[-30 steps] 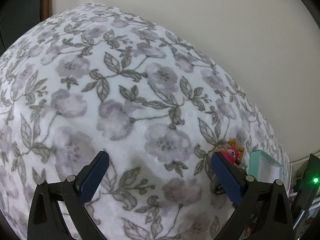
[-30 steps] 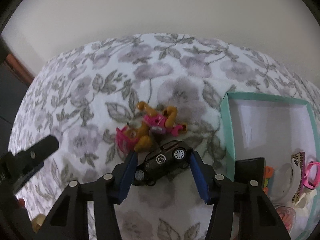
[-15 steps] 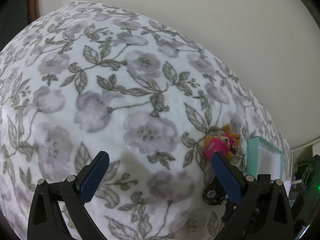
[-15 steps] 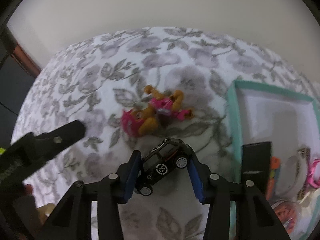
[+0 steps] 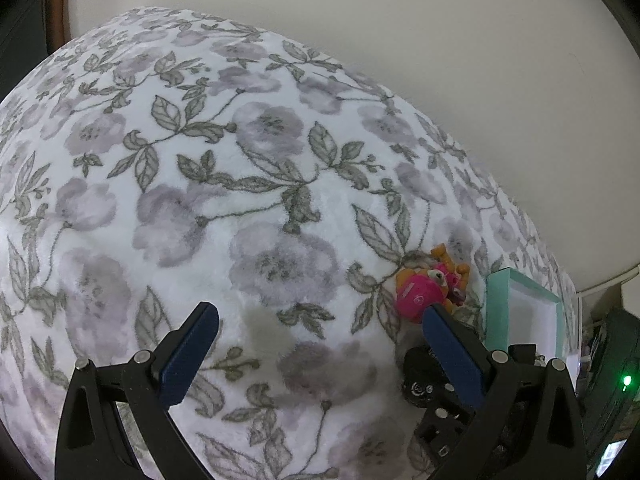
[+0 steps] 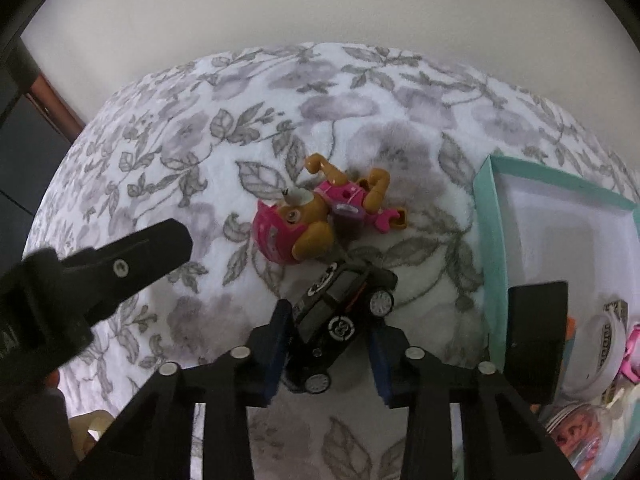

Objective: Organize rigid objects
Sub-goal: 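Grasp the pink-helmeted toy figure with the left gripper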

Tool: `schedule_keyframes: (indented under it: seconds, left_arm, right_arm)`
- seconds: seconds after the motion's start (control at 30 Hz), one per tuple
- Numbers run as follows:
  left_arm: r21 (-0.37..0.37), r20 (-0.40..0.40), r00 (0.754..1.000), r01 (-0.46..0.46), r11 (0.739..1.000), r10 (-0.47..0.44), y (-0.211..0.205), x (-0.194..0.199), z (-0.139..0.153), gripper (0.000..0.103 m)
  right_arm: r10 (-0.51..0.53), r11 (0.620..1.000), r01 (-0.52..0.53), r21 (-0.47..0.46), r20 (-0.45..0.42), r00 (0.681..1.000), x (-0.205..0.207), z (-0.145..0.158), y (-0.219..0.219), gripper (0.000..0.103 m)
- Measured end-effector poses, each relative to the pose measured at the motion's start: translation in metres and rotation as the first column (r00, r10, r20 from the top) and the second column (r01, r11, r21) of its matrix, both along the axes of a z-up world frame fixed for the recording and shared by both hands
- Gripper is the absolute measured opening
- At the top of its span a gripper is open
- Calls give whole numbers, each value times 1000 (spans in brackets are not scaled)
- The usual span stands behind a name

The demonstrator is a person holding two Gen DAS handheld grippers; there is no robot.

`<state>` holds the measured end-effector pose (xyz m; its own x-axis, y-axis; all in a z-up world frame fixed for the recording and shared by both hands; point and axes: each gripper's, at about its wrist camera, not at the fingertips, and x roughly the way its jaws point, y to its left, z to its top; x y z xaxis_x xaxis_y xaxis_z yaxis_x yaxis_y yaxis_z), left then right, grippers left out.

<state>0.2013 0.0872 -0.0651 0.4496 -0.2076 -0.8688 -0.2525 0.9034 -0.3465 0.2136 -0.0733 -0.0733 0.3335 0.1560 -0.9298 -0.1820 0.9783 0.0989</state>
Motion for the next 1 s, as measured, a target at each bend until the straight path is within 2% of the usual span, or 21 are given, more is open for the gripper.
schedule_keyframes:
  seconds: [0.3, 0.43, 0.6, 0.73, 0.83, 0.9, 0.93, 1.0]
  left_arm:
    - [-58, 73, 997, 6, 998, -2, -10, 3, -5, 101]
    - [-95, 121, 992, -7, 995, 18, -16, 7, -5, 101]
    - [-101, 165, 986, 10, 995, 7, -28, 15, -6, 99]
    - [-107, 166, 986, 45, 993, -27, -40, 22, -11, 89]
    - [-101, 160, 986, 65, 993, -48, -48, 25, -16, 89]
    - [-108, 143, 988, 75, 991, -59, -53, 27, -22, 78]
    - [-108, 129, 989, 80, 991, -66, -55, 27, -25, 64]
    - [-101, 132, 989, 80, 992, -66, -55, 26, -26, 59]
  right_arm:
    - [12, 999, -10, -46, 54, 998, 7, 7, -16, 34]
    - [26, 999, -24, -24, 70, 997, 7, 12, -23, 34]
    - [38, 999, -37, -12, 88, 995, 5, 15, -27, 34]
    - [53, 999, -52, -10, 96, 994, 4, 16, -28, 34]
    - [58, 998, -58, -7, 104, 993, 3, 16, -29, 34]
    - [62, 998, -61, -10, 107, 992, 3, 16, -29, 35]
    - [65, 998, -64, -13, 109, 992, 3, 16, -29, 34]
    - [69, 998, -68, -16, 110, 992, 2, 16, -29, 34]
